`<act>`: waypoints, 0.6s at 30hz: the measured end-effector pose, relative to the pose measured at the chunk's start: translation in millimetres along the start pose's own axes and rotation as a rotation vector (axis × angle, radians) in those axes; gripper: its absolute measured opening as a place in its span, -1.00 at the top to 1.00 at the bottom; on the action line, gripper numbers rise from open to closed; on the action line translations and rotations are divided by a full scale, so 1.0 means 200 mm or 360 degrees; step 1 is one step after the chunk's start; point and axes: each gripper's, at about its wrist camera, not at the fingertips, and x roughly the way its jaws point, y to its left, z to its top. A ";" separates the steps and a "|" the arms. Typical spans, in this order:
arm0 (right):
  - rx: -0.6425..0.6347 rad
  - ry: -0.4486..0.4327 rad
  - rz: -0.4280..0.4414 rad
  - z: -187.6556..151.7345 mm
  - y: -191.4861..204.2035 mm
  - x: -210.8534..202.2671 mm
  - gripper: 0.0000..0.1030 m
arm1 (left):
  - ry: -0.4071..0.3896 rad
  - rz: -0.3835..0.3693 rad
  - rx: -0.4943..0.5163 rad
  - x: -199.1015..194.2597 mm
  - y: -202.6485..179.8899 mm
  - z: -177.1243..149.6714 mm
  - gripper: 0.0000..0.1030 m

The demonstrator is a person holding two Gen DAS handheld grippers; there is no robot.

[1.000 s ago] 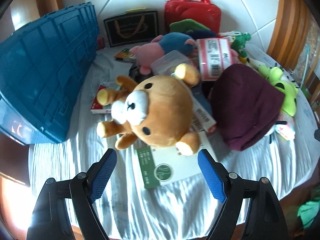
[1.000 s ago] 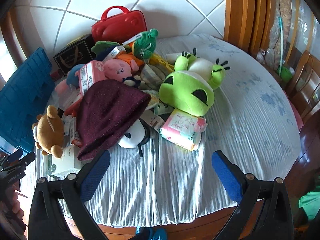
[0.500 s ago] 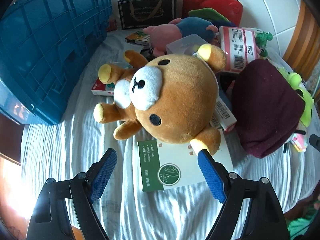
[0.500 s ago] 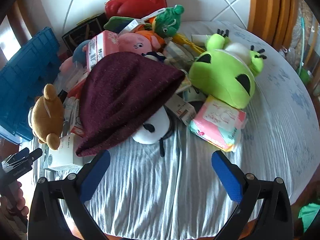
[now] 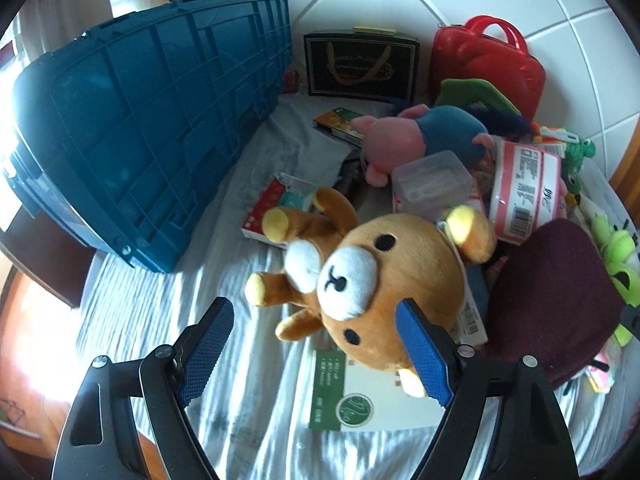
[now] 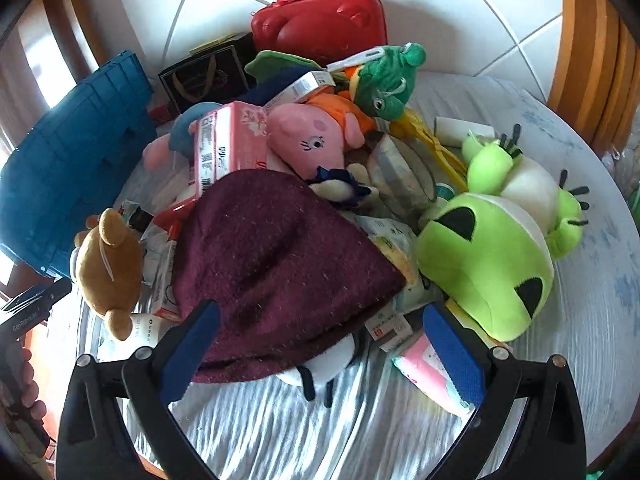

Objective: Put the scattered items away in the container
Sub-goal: 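Grasp the brown teddy bear with the left tool while the right grasps it too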

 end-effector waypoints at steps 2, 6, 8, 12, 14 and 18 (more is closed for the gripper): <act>-0.0029 0.0002 0.0070 0.04 0.07 0.02 -1.00 | 0.0000 0.0041 -0.0011 0.02 0.06 0.02 -0.62; -0.0110 0.0039 0.0201 0.08 0.28 0.08 -1.00 | 0.0025 0.0055 0.0006 0.09 0.17 0.02 -0.62; -0.0135 0.0054 0.0246 0.10 0.39 0.11 -1.00 | 0.0039 0.0033 0.0050 0.14 0.20 0.01 -0.62; -0.0146 0.0099 0.0315 0.09 0.60 0.17 -1.00 | 0.0066 -0.0068 0.0185 0.24 0.27 -0.01 -0.62; -0.0178 0.0130 0.0282 0.06 0.71 0.21 -1.00 | 0.0086 -0.0145 0.0282 0.30 0.29 -0.02 -0.62; -0.0139 0.0198 0.0206 -0.02 0.88 0.29 -0.53 | 0.0116 -0.0307 0.0512 0.40 0.30 -0.06 -0.62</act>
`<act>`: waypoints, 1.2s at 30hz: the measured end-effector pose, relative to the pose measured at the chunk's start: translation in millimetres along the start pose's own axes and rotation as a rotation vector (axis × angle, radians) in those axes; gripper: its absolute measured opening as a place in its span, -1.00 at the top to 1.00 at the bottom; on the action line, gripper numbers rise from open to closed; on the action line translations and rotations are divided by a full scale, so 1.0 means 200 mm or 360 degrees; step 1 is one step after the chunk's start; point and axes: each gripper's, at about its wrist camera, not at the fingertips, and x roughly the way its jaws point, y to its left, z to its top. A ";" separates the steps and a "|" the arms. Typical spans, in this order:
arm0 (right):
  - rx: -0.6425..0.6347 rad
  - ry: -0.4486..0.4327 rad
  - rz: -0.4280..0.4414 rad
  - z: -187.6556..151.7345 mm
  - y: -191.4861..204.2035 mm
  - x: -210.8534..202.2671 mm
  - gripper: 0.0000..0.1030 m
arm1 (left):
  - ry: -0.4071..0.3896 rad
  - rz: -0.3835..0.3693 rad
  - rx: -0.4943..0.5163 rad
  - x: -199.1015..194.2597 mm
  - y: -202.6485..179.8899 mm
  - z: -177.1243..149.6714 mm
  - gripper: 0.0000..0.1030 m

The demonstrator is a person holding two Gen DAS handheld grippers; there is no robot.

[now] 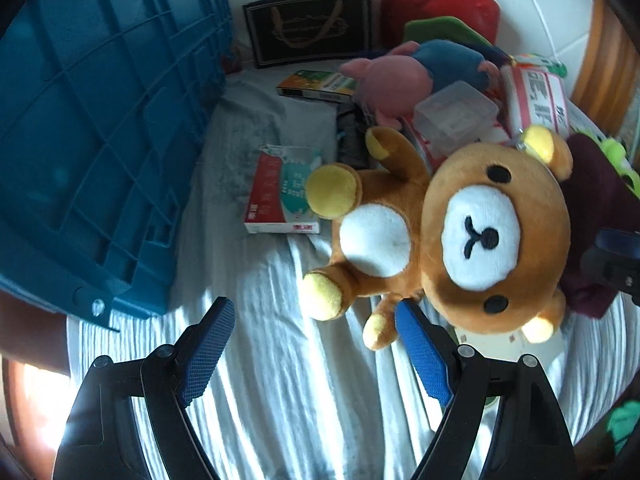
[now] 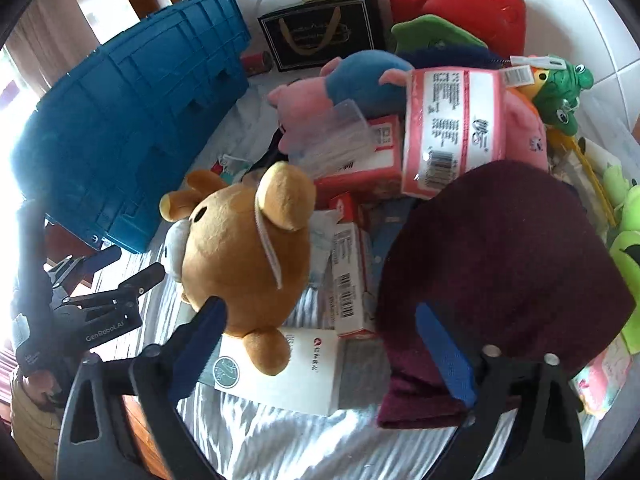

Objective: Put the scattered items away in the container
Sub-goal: 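Grasp the brown teddy bear with the left tool while the right grasps it too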

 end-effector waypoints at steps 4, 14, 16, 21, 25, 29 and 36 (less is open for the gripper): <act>0.0111 -0.0011 -0.0020 -0.06 0.12 0.02 -0.39 | 0.0023 -0.0096 0.0144 0.08 0.00 -0.01 -0.62; 0.0074 -0.0044 -0.0222 0.04 0.39 0.19 -1.00 | -0.0006 -0.0217 0.0197 0.20 -0.03 0.09 -0.62; 0.0150 -0.0055 -0.0240 0.05 0.32 0.23 -1.00 | -0.0016 -0.0248 0.0216 0.22 -0.06 0.12 -0.62; 0.0373 -0.0063 -0.0169 0.06 0.09 0.23 -1.00 | -0.0036 -0.0330 0.0275 0.27 -0.17 0.21 -0.62; 0.0288 -0.0048 -0.0210 0.11 0.13 0.24 -1.00 | -0.0059 -0.0336 0.0308 0.31 -0.22 0.26 -0.59; 0.0252 -0.0078 -0.0229 0.17 0.18 0.26 -1.00 | -0.0049 -0.0410 0.0249 0.33 -0.17 0.30 -0.47; 0.0293 -0.0072 -0.0231 0.22 0.17 0.37 -1.00 | -0.0058 -0.0496 0.0263 0.37 -0.19 0.31 -0.14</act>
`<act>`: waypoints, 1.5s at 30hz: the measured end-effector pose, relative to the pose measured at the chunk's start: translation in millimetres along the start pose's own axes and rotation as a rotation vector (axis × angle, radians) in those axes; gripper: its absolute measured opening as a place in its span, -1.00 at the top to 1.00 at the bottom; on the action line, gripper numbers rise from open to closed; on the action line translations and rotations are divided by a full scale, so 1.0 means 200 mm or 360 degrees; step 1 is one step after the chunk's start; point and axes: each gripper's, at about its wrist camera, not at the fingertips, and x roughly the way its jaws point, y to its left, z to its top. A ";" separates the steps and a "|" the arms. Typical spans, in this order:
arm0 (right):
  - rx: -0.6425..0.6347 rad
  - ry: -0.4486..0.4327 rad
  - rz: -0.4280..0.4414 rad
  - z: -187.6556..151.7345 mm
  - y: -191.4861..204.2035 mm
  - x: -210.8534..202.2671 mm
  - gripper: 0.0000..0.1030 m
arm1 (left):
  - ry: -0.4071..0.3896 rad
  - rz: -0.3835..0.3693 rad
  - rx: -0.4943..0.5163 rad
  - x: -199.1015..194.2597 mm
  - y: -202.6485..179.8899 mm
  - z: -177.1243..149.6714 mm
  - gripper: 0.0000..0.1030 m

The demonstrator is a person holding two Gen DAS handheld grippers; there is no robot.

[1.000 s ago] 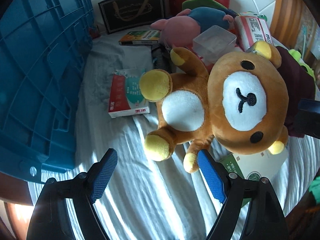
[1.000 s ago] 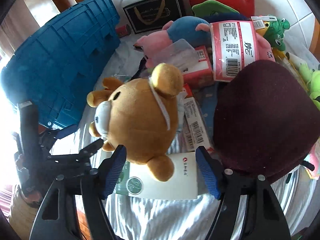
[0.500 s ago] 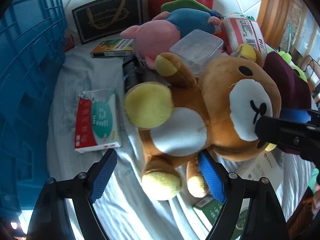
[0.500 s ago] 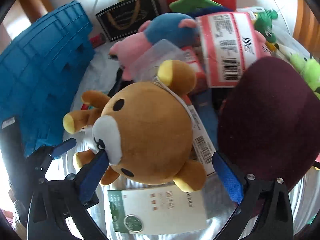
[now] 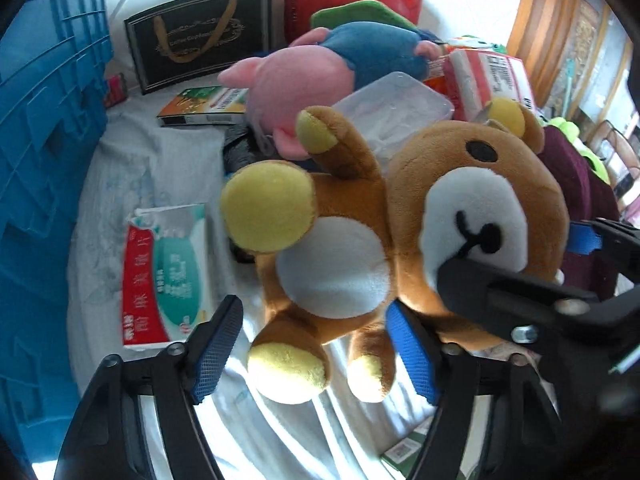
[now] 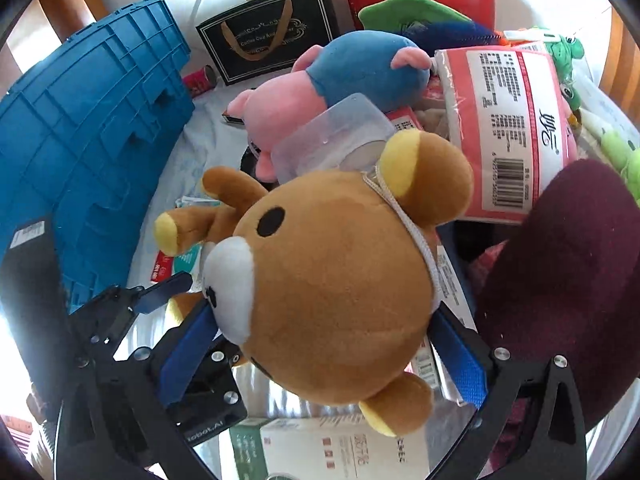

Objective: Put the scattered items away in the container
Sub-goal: 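Grasp the brown teddy bear with the left tool while the right grasps it too, then lift the brown teddy bear and carry it over the blue crate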

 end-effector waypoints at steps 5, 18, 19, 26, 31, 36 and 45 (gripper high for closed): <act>0.0028 0.0010 -0.0004 -0.02 -0.03 0.01 -0.96 | -0.0038 0.0004 0.0058 -0.03 -0.05 -0.01 0.04; 0.0231 -0.0170 0.0043 -0.06 -0.34 -0.26 -0.69 | -0.0133 0.0055 0.0094 -0.27 -0.16 -0.03 -0.63; 0.0249 -0.0169 0.0079 -0.05 -0.38 -0.26 -0.69 | -0.0133 0.0071 0.0084 -0.26 -0.17 -0.04 -0.63; 0.0208 -0.0134 0.0189 -0.02 -0.47 -0.24 -0.69 | -0.0108 -0.0012 0.0039 -0.17 -0.24 0.03 0.15; 0.0175 -0.0138 0.0223 -0.02 -0.47 -0.24 -0.72 | -0.0161 0.0019 0.0099 -0.17 -0.27 0.04 0.16; 0.0162 -0.0154 0.0143 0.02 -0.38 -0.23 -0.98 | -0.0188 0.0045 0.0134 -0.20 -0.29 0.06 0.17; 0.0184 -0.0174 0.0165 0.05 -0.40 -0.21 -0.79 | -0.0257 0.0072 0.0108 -0.30 -0.33 0.11 0.21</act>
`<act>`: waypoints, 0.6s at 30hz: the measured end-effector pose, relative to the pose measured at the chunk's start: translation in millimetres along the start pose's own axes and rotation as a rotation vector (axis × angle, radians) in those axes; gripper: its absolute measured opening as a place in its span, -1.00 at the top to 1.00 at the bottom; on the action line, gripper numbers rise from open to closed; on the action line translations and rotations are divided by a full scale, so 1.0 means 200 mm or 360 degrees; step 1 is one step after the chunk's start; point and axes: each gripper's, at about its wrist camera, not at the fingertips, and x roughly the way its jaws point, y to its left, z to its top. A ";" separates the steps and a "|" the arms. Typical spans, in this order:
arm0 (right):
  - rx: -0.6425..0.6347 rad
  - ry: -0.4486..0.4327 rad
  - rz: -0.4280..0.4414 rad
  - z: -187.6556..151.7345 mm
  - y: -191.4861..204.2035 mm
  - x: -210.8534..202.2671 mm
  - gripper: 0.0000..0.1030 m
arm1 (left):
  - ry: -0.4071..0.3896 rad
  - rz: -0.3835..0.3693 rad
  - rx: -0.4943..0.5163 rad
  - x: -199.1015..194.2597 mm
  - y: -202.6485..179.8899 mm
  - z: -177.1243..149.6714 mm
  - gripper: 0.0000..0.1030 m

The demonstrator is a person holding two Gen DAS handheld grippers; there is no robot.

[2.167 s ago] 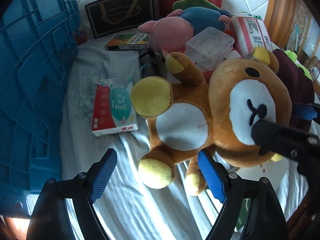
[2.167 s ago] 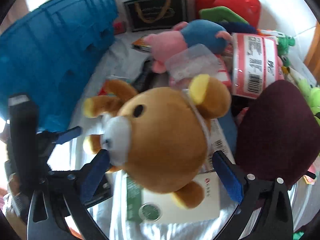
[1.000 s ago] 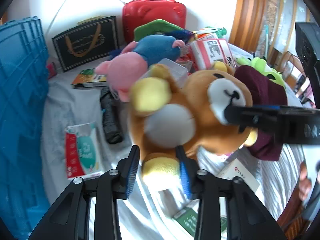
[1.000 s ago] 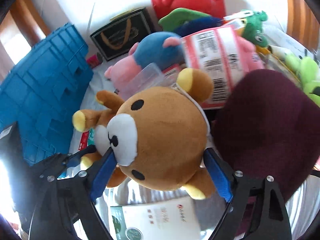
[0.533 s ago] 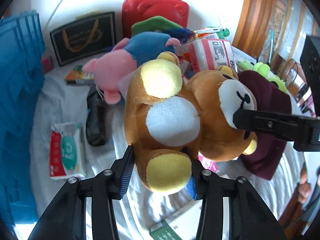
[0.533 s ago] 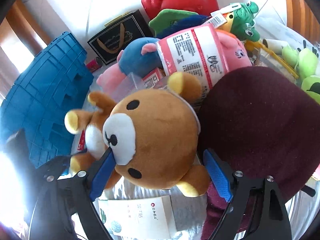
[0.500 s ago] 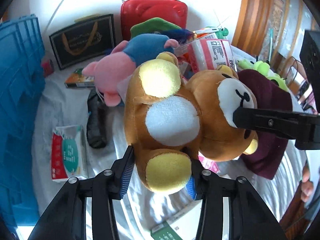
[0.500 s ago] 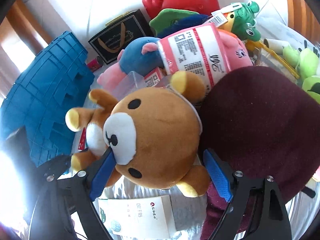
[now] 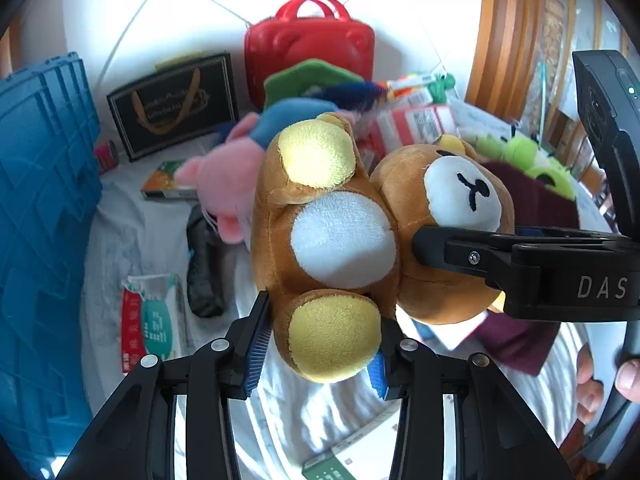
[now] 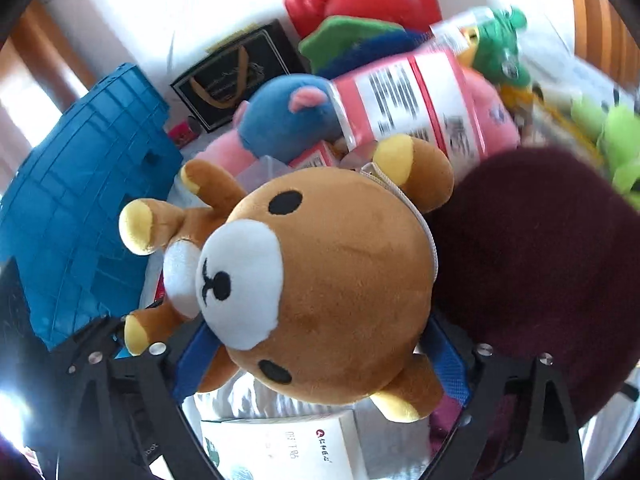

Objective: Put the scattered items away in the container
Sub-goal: 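Lift the brown teddy bear and carry it over the blue crate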

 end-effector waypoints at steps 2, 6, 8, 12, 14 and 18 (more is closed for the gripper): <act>-0.0031 -0.0051 0.0018 0.02 0.02 -0.07 -0.79 | -0.0063 0.0019 0.0002 -0.08 -0.01 0.04 0.21; -0.0124 -0.0187 0.0050 0.09 0.09 -0.23 -0.79 | -0.0205 0.0089 -0.0019 -0.26 -0.01 0.12 0.21; -0.0183 -0.0259 0.0078 0.12 0.15 -0.32 -0.79 | -0.0282 0.0138 -0.0039 -0.38 0.00 0.16 0.21; -0.0310 -0.0402 0.0158 0.20 0.31 -0.50 -0.79 | -0.0440 0.0262 -0.0090 -0.63 0.04 0.23 0.21; -0.0387 -0.0469 0.0210 0.25 0.42 -0.59 -0.79 | -0.0520 0.0340 -0.0131 -0.77 0.07 0.26 0.21; -0.0557 -0.0593 0.0323 0.35 0.65 -0.78 -0.79 | -0.0652 0.0499 -0.0215 -1.06 0.17 0.31 0.21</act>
